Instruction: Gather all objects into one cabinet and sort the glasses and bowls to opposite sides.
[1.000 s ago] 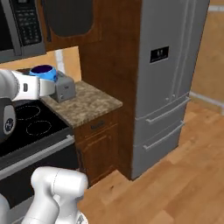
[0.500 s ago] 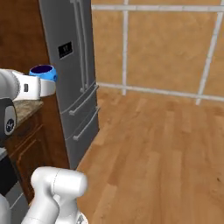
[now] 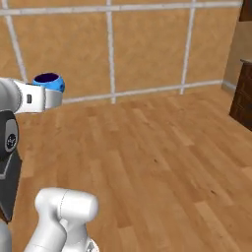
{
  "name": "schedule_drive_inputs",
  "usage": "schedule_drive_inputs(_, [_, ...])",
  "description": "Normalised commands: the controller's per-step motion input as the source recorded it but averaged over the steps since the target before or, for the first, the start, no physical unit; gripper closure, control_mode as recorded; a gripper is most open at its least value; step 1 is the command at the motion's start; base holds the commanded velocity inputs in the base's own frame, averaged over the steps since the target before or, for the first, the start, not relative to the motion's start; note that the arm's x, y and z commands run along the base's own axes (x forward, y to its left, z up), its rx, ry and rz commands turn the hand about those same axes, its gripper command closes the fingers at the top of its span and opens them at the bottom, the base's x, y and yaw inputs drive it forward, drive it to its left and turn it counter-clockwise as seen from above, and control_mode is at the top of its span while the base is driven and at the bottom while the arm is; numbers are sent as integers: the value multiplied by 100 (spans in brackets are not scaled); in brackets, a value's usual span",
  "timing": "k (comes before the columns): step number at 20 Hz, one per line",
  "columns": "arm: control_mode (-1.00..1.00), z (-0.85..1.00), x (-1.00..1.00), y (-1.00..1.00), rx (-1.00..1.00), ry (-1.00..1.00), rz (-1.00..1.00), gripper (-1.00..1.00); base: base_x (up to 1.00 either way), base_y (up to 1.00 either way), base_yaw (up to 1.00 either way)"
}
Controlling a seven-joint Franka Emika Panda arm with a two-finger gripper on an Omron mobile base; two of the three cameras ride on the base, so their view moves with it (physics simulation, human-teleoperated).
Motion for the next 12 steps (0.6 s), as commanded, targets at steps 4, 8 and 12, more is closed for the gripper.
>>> schedule_drive_inputs(4, [100,0,0,0,0,0,0,100,0,-3,-91])
schedule_drive_inputs(8, [100,0,0,0,0,0,0,100,3,0,-86])
schedule_drive_inputs(12, [100,0,0,0,0,0,0,100,17,0,-80])
